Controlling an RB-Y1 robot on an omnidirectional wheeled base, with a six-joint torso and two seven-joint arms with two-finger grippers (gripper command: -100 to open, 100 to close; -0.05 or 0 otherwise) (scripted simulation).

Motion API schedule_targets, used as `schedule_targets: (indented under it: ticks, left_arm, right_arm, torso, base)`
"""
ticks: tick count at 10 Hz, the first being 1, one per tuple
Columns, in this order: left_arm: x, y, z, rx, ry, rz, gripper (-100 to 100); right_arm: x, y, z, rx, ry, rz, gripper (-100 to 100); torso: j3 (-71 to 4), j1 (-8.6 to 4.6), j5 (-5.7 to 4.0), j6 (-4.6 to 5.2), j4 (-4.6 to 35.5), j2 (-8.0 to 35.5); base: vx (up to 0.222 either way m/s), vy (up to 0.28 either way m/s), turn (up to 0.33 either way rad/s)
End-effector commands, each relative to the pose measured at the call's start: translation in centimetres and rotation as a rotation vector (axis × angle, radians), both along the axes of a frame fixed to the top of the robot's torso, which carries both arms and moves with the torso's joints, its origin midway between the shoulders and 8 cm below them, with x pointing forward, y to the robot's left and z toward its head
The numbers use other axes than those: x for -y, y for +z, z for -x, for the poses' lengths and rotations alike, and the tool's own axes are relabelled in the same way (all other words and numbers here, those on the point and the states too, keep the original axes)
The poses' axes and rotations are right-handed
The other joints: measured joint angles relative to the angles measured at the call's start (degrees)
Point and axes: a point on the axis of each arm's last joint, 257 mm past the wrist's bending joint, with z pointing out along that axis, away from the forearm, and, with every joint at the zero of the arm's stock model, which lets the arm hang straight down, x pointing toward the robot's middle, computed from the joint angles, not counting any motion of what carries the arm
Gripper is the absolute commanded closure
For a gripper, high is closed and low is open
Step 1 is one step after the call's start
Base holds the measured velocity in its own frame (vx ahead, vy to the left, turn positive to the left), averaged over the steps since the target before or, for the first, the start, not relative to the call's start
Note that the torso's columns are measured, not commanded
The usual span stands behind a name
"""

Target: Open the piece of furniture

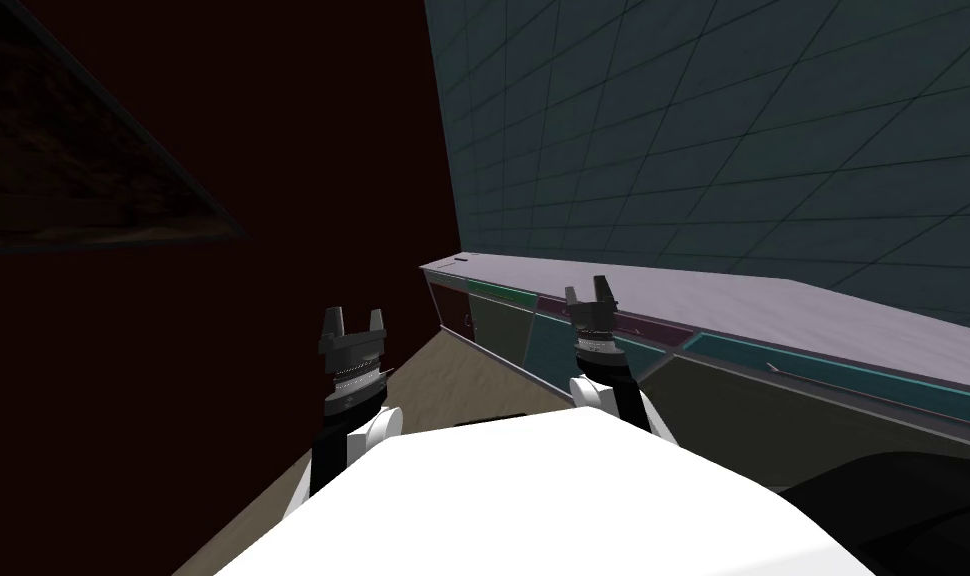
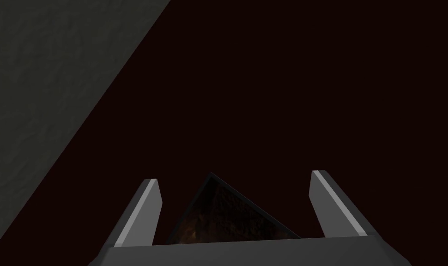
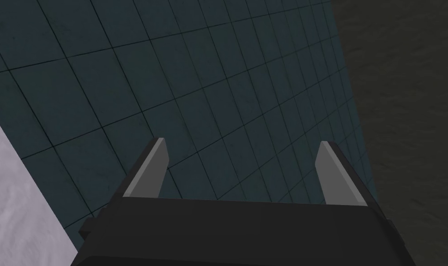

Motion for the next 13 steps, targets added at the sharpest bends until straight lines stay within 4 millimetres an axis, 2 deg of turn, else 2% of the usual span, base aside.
schedule_targets:
  ticks: [1,4,5,7,13]
  left_arm:
    - [0.0,0.0,0.0,0.000,0.000,0.000,0]
    - [0.0,0.0,0.0,0.000,0.000,0.000,0]
    - [0.0,0.0,0.0,0.000,0.000,0.000,0]
    - [0.0,0.0,0.0,-0.001,0.000,0.000,0]
    - [0.0,0.0,0.0,-0.001,0.000,0.000,0]
  right_arm:
    - [0.0,0.0,0.0,0.000,0.000,0.000,0]
    - [0.0,0.0,0.0,0.000,0.000,0.000,0]
    - [-0.4,-0.2,-0.3,-0.013,-0.001,0.051,-100]
    - [-1.0,-0.7,-0.9,-0.035,-0.019,0.143,-100]
    - [-1.9,-2.2,-2.6,-0.078,-0.124,0.394,-100]
  torso:
    - [-8.44,0.00,0.00,0.00,4.23,4.24]
    - [-33.81,0.00,0.00,0.00,16.92,16.93]
    - [-42.27,0.00,0.00,0.00,21.14,21.16]
    - [-47.34,0.02,0.01,0.00,23.59,23.62]
    - [-47.65,0.02,0.00,0.00,23.83,23.82]
  base:
    - [0.000,0.000,0.000]
    - [0.000,0.000,0.000]
    - [0.007,0.006,0.025]
    - [0.007,0.013,0.033]
    - [0.016,0.025,0.045]
